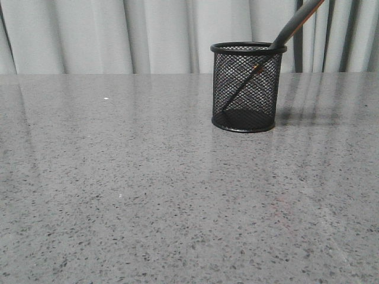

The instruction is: Put scissors into bucket

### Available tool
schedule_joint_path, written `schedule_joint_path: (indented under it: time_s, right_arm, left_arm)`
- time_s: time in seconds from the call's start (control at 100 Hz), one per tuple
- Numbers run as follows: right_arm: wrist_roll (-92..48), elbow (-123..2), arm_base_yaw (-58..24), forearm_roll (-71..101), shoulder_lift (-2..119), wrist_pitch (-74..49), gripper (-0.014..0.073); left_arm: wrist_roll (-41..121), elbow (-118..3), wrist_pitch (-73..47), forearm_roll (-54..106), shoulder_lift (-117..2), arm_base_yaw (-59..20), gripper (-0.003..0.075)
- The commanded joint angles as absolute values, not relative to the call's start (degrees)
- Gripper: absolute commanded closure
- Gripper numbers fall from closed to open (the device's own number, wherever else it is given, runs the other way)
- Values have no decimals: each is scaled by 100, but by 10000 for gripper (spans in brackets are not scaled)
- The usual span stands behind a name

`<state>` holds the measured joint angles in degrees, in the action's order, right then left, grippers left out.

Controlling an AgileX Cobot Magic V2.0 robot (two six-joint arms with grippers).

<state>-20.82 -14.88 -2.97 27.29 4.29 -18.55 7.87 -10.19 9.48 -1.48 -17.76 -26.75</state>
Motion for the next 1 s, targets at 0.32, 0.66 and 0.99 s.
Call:
schedule_joint_path:
  time_s: [0.32, 0.66, 0.99]
  right_arm:
    - [-2165, -1636, -263, 2797, 485, -1445, 648]
    - [-2165, -1636, -263, 2797, 485, -1445, 648]
    - [-2165, -1636, -263, 2797, 485, -1445, 648]
  left_arm:
    - [719, -1165, 1403, -88, -1813, -2652, 741]
    - [707, -862, 823, 541, -1578, -2040, 741]
    - [487, -66, 188, 693, -138, -247, 741]
